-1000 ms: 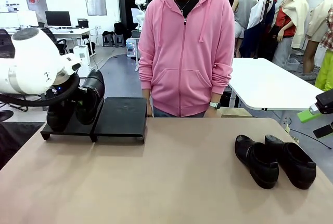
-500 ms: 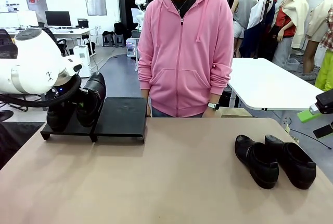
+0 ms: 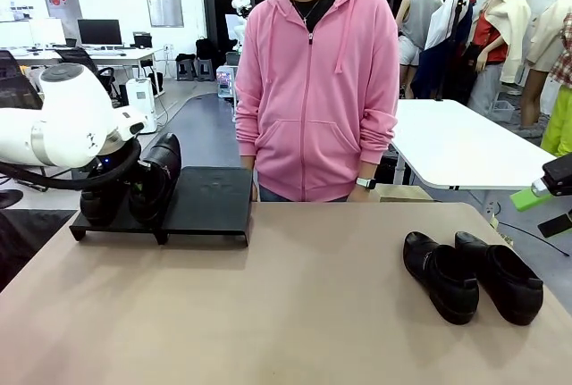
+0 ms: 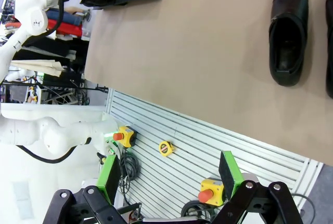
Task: Organize the shoes by placing them on the stand.
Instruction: Place the Shoe from the middle of the table onto the Shoes Stand.
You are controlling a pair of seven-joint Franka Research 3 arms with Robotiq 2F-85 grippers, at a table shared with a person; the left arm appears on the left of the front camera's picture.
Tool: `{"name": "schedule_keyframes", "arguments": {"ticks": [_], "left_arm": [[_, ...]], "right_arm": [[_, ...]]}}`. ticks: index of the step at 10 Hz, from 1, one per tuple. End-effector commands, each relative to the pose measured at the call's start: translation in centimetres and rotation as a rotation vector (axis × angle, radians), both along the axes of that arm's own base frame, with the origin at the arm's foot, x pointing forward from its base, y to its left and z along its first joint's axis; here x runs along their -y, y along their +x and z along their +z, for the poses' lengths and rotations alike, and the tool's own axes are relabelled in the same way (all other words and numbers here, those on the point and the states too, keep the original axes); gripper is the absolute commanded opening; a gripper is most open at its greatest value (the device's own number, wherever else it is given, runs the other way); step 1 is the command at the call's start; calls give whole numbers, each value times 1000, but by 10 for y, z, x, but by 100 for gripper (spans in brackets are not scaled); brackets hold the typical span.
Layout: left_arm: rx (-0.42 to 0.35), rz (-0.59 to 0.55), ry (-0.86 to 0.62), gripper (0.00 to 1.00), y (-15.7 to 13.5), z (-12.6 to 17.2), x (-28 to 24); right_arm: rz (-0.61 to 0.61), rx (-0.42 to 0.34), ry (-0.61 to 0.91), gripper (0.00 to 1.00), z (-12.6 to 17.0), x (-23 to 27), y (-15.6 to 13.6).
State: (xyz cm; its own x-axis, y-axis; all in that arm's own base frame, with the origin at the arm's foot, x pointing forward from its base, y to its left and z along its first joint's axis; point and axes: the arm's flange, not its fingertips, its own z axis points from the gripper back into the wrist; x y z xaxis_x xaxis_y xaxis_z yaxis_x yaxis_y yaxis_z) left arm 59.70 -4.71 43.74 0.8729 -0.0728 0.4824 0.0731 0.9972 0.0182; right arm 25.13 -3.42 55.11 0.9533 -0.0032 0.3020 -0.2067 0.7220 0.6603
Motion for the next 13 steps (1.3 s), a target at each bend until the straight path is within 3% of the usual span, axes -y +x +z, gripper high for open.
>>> {"name": "schedule_keyframes", "arguments": {"ticks": [1,2,3,4,5,9,10,11,13], "left_arm": [[-10,19,64,0,4,10,1],[-20,37,74,0,5,10,2],[-17,52,87,9,6,10,2],[-18,78,95,64,8,9,2],[-12,112,85,100,9,8,2],[0,143,43,100,3,11,0],[-2,105,33,100,-33,40,6],[-11,102,35,100,-37,43,6],[-134,30,-63,100,-68,60,6]], "right_arm": [[1,2,24,100,5,-1,0],[1,2,24,100,5,-1,0],[1,2,24,100,5,-1,0],[1,2,24,100,5,-1,0],[1,2,24,100,5,-1,0],[1,2,24,100,5,-1,0],[1,2,24,100,5,-1,0],[1,2,24,100,5,-1,0],[1,2,24,100,5,-1,0]]}}
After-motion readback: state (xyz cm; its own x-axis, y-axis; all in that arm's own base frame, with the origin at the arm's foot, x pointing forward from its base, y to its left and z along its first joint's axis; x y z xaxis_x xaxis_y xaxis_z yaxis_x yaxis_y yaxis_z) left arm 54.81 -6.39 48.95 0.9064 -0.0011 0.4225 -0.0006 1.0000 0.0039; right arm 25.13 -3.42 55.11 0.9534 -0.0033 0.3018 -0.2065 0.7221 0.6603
